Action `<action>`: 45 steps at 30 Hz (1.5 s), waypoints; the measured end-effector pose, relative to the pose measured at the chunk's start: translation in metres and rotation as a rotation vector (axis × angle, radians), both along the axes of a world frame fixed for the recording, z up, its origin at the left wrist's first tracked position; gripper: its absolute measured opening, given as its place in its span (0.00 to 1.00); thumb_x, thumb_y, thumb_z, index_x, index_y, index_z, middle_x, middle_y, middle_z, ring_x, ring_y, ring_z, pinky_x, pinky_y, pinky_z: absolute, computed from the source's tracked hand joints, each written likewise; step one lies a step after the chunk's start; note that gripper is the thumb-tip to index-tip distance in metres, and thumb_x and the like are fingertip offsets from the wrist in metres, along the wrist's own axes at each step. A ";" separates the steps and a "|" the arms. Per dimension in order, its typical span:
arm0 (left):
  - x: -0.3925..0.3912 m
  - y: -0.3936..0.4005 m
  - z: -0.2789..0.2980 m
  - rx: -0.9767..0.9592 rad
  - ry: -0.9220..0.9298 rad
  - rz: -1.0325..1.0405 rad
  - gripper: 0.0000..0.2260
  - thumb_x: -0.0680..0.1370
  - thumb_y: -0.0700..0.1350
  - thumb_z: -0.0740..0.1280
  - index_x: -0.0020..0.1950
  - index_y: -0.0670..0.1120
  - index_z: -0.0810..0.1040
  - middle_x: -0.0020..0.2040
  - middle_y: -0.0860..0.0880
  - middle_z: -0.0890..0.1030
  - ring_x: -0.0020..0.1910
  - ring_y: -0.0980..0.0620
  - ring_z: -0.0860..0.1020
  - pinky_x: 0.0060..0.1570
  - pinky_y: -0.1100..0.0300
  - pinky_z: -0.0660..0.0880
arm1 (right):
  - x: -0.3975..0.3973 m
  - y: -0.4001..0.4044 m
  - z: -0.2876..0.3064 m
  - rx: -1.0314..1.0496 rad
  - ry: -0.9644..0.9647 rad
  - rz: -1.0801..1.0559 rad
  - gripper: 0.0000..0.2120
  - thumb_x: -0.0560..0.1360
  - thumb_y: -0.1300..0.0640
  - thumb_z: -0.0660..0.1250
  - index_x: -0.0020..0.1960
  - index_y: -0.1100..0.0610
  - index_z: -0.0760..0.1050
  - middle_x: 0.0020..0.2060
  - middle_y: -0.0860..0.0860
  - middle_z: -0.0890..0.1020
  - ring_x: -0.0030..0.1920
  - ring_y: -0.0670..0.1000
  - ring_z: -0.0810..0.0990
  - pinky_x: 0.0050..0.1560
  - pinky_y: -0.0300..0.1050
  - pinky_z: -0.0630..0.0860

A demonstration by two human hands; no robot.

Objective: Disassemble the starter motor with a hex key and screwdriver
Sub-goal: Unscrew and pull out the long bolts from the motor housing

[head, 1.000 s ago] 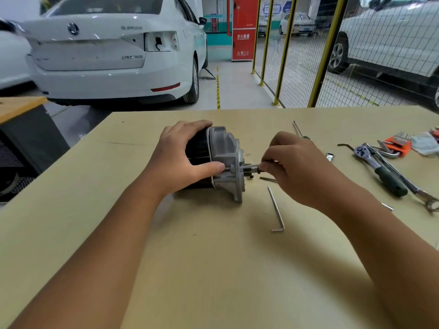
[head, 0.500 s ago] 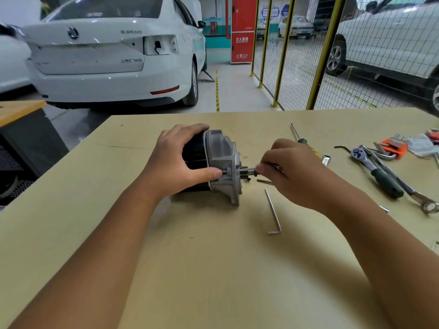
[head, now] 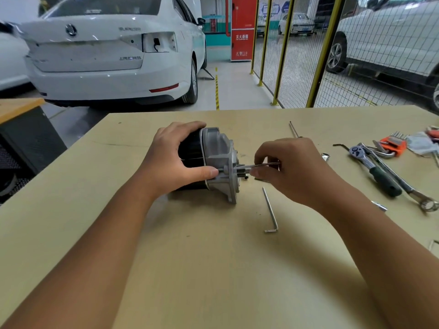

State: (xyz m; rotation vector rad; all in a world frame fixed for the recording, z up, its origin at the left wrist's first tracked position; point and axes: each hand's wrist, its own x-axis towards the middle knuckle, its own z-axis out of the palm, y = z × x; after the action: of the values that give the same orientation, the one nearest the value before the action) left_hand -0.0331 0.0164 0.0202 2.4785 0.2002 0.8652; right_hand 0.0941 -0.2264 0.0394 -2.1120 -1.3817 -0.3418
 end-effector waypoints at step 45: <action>-0.001 -0.002 0.002 -0.018 0.012 -0.008 0.43 0.61 0.69 0.75 0.75 0.58 0.73 0.63 0.58 0.76 0.65 0.51 0.72 0.66 0.46 0.74 | 0.010 -0.003 -0.003 -0.078 0.113 0.026 0.07 0.79 0.53 0.68 0.47 0.54 0.83 0.36 0.46 0.78 0.38 0.43 0.75 0.38 0.38 0.66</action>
State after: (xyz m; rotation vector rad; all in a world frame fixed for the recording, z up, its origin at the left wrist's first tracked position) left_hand -0.0346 0.0145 0.0223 2.4670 0.2015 0.8421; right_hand 0.1041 -0.2291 0.0361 -2.1397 -1.3757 -0.1576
